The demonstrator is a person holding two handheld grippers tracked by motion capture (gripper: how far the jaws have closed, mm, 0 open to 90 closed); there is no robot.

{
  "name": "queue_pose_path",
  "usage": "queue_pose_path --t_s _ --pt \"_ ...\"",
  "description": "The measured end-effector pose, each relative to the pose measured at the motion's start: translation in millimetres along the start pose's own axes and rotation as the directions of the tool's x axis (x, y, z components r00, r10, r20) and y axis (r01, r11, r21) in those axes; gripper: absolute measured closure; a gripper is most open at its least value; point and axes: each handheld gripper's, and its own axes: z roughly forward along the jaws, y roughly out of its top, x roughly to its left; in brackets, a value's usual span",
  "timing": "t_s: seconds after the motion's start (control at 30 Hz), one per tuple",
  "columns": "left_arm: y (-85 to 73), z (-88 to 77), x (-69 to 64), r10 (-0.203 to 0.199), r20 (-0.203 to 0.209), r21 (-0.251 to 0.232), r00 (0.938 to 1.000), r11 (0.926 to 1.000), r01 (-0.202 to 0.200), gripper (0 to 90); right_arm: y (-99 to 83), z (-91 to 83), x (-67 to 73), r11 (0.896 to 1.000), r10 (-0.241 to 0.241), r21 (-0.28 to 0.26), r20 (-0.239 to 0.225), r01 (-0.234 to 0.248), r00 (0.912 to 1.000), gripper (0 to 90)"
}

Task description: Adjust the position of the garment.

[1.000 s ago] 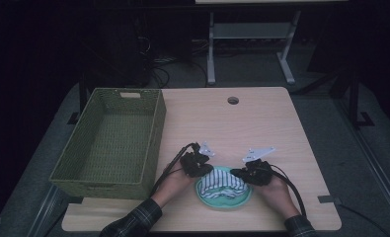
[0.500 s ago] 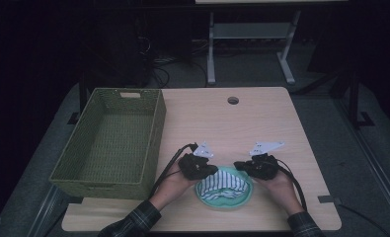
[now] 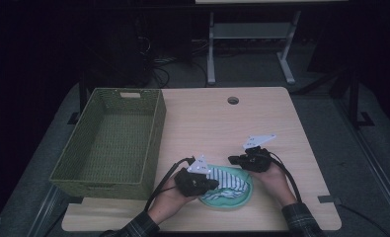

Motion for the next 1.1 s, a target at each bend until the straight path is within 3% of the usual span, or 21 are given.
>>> queue_pose_path --t_s 0.43,0.6,0.83,1.03,1.1 --pt "-9.9 28.5 -27.3 0.048 0.093 0.086 0.9945 0.9947 -0.057 86.3 -3.4 15.1 1.3 0.999 -0.015 0.051 -0.016 0.015 0.9998 89.9" --pt "-14.5 37.8 -28.5 0.03 0.121 0.123 0.9922 0.9914 -0.045 86.2 -5.2 17.5 0.8 0.997 -0.008 0.071 -0.02 0.009 0.9998 89.7" --pt "-14.7 39.2 -23.1 0.04 0.101 0.14 0.9941 0.9887 -0.054 86.3 -7.3 17.0 0.7 0.996 -0.007 0.089 -0.02 0.009 0.9998 89.8" --pt "-14.4 33.9 -11.4 0.06 0.052 0.157 0.9968 0.9853 -0.067 86.2 -10.1 13.1 -2.3 0.996 -0.004 0.094 -0.015 0.005 0.9999 89.8" --pt "-14.8 32.4 -7.2 0.045 0.041 0.156 0.9982 0.9864 -0.05 86.0 -11.2 10.6 -3.0 0.995 -0.007 0.101 -0.008 0.008 0.9999 89.8"
